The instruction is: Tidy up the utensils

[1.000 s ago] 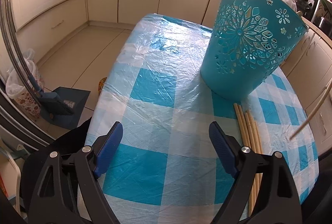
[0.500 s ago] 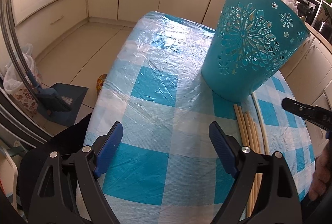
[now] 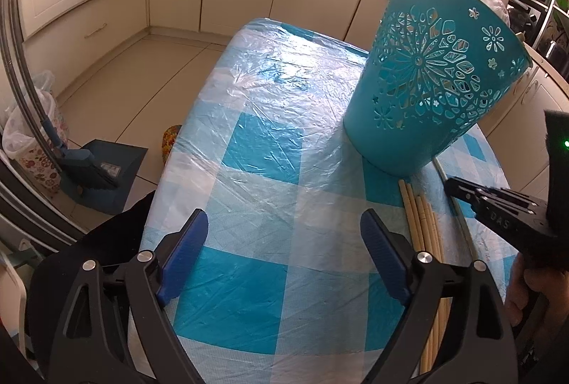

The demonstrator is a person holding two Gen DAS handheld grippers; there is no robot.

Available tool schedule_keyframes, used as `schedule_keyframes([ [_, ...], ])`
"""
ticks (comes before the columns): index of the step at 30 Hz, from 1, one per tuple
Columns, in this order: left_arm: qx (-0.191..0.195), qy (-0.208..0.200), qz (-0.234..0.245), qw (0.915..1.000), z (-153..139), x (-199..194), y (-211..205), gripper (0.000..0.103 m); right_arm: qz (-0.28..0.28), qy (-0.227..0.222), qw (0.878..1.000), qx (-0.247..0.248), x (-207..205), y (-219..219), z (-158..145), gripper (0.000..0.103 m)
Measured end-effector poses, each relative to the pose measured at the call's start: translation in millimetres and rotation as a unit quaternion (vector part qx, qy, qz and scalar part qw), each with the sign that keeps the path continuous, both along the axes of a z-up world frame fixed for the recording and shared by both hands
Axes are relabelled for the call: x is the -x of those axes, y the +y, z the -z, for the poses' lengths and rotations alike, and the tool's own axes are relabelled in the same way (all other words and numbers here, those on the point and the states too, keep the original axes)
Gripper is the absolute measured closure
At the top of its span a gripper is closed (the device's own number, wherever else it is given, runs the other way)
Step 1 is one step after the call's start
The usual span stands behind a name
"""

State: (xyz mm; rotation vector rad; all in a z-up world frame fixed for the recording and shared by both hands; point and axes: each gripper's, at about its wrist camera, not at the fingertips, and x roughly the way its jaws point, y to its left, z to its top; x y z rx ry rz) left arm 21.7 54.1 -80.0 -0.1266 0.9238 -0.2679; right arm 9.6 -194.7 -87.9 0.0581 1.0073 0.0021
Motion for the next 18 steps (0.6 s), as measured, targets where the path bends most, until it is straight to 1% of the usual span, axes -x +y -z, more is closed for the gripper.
schedule_keyframes([
  [2, -0.001, 0.000, 0.000, 1.0000, 0, 0, 0, 0.019, 0.004, 0.011, 1.000, -0.026, 14, -9, 0, 0.097],
  [3, -0.002, 0.000, 0.000, 1.0000, 0, 0, 0, 0.019, 0.007, 0.012, 0.999, -0.032, 18, -13, -1, 0.097],
  [4, -0.003, 0.000, 0.001, 1.0000, 0, 0, -1, 0.019, 0.008, 0.005, 1.000, -0.030, 21, -15, -2, 0.094],
  [5, -0.003, 0.000, 0.001, 1.0000, 0, -1, -1, 0.018, 0.007, 0.000, 1.000, -0.025, 21, -17, -3, 0.089],
  [6, -0.005, 0.000, 0.001, 1.0000, 0, -1, -2, 0.018, 0.007, -0.005, 1.000, -0.023, 18, -18, -4, 0.075],
  [7, -0.006, 0.001, 0.002, 1.0000, 0, -1, -2, 0.018, 0.009, -0.009, 1.000, -0.023, 15, -19, -4, 0.071],
  [10, -0.008, 0.000, 0.002, 1.0000, 0, -1, -3, 0.018, 0.004, -0.011, 1.000, -0.009, -1, -15, 2, 0.071],
  [12, -0.009, 0.001, 0.002, 1.0000, 0, -1, -3, 0.018, -0.010, -0.018, 0.999, 0.025, -6, -3, 2, 0.078],
  [13, -0.009, 0.000, 0.002, 1.0000, 0, -1, -3, 0.018, -0.024, -0.023, 0.999, 0.032, -4, 2, 2, 0.090],
  [15, -0.008, 0.000, 0.003, 1.0000, 0, -1, -2, 0.018, -0.025, -0.026, 0.998, 0.044, 1, 6, 2, 0.097],
  [16, -0.008, 0.000, 0.003, 1.0000, 0, -1, -2, 0.018, -0.019, -0.025, 0.999, 0.038, 5, 2, -1, 0.097],
  [18, -0.007, 0.000, 0.003, 1.0000, 0, -1, -2, 0.018, 0.009, -0.038, 0.999, -0.011, 16, -10, -12, 0.097],
])
